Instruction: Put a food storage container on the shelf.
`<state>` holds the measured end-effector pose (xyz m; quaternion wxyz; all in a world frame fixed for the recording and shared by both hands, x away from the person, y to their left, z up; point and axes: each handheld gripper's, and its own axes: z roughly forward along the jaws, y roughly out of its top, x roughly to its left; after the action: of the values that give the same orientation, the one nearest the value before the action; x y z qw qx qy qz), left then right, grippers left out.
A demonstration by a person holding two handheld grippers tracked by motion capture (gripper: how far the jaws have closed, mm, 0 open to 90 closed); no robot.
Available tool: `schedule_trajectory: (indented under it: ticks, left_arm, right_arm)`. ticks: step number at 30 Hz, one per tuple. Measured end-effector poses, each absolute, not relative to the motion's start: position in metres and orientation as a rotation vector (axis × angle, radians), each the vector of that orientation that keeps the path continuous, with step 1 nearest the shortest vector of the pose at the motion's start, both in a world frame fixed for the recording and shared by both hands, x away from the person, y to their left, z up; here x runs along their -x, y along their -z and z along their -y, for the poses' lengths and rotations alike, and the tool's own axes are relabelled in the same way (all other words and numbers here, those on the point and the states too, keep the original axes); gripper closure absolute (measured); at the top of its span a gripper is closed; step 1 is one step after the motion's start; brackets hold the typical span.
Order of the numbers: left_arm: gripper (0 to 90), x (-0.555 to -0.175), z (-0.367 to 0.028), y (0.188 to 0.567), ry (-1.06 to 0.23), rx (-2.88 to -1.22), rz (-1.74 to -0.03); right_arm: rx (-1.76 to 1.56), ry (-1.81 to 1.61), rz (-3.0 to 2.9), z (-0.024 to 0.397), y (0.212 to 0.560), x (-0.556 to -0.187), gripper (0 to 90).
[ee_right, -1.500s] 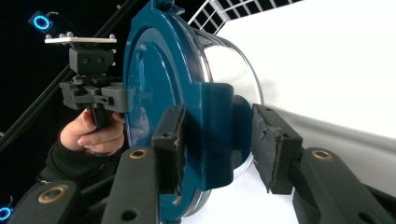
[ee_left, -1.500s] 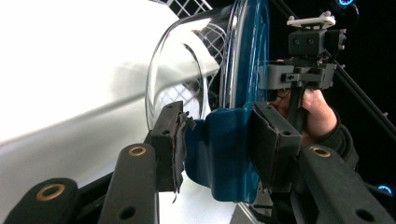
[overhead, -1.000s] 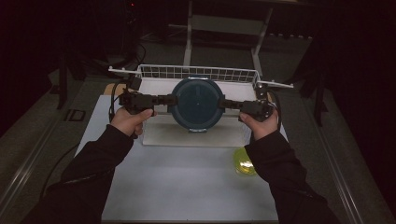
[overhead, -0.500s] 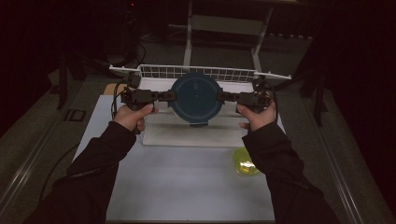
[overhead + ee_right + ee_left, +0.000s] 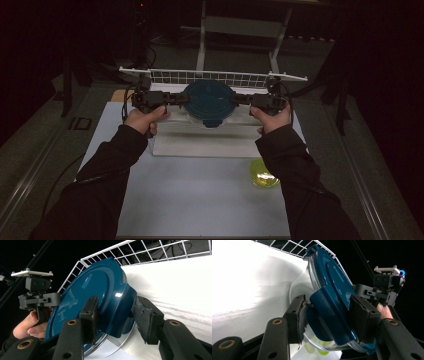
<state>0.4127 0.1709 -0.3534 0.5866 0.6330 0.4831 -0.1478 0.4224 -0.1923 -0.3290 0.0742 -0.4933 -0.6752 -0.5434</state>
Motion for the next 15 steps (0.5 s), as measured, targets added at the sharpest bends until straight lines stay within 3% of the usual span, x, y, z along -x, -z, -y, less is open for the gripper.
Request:
schedule_trajectory:
  ticks: [3,15]
  left_arm:
    - [44.0,-0.408,-0.168,0.345,0.184,-1.541,-1.104]
    - [39.7,-0.389,-0.173,0.331,0.013,-1.555,-1.047]
  right_arm:
    - [1.473,1.631,2.033,0.191,0.329,-0.424,53.3]
    - [1.407,1.703,2.175,0.19,0.314,-0.413,50.1]
